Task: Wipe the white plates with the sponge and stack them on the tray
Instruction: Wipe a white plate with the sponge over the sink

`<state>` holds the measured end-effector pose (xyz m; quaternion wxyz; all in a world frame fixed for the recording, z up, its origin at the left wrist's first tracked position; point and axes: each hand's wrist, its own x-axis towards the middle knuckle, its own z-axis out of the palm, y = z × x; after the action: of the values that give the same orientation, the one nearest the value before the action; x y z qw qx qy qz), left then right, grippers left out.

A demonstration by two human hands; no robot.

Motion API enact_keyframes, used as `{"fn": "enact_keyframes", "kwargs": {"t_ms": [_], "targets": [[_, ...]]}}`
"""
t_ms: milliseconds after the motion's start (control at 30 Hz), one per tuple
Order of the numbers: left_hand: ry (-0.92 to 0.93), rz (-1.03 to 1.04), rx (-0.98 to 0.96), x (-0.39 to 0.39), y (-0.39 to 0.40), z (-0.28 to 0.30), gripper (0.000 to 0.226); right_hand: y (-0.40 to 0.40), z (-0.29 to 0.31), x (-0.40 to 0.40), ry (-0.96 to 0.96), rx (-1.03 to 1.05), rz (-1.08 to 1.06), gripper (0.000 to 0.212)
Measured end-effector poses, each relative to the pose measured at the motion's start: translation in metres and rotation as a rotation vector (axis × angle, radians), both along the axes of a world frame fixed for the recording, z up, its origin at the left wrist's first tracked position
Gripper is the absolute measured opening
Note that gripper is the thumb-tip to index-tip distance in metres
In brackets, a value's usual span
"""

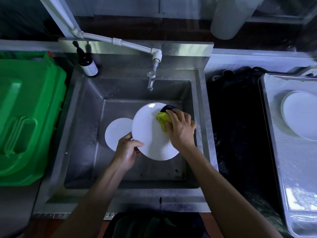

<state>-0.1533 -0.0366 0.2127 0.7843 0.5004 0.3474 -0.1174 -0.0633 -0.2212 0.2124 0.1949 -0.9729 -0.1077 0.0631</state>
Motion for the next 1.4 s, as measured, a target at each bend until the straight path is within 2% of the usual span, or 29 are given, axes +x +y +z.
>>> {"fn": "enact_keyframes", "kwargs": {"t_ms": [300, 667, 933, 1100, 1400], "targets": [[0.000, -0.135, -0.003, -0.011, -0.006, 0.000, 0.046, 0.015, 0.014, 0.007, -0.069, -0.030, 0.148, 0.046], [-0.079, -0.138, -0.024, -0.006, -0.006, 0.002, 0.040, 0.041, 0.026, -0.025, -0.072, 0.118, 0.340, 0.047], [-0.125, -0.062, -0.079, -0.002, -0.001, -0.003, 0.050, 0.042, 0.019, -0.038, 0.019, 0.155, 0.240, 0.046], [-0.106, 0.059, -0.088, 0.004, -0.001, -0.004, 0.050, 0.038, 0.013, -0.042, 0.076, 0.160, 0.138, 0.046], [-0.046, 0.212, -0.065, 0.013, -0.004, -0.010, 0.047, 0.033, 0.011, -0.055, 0.082, 0.132, 0.130, 0.046]]}}
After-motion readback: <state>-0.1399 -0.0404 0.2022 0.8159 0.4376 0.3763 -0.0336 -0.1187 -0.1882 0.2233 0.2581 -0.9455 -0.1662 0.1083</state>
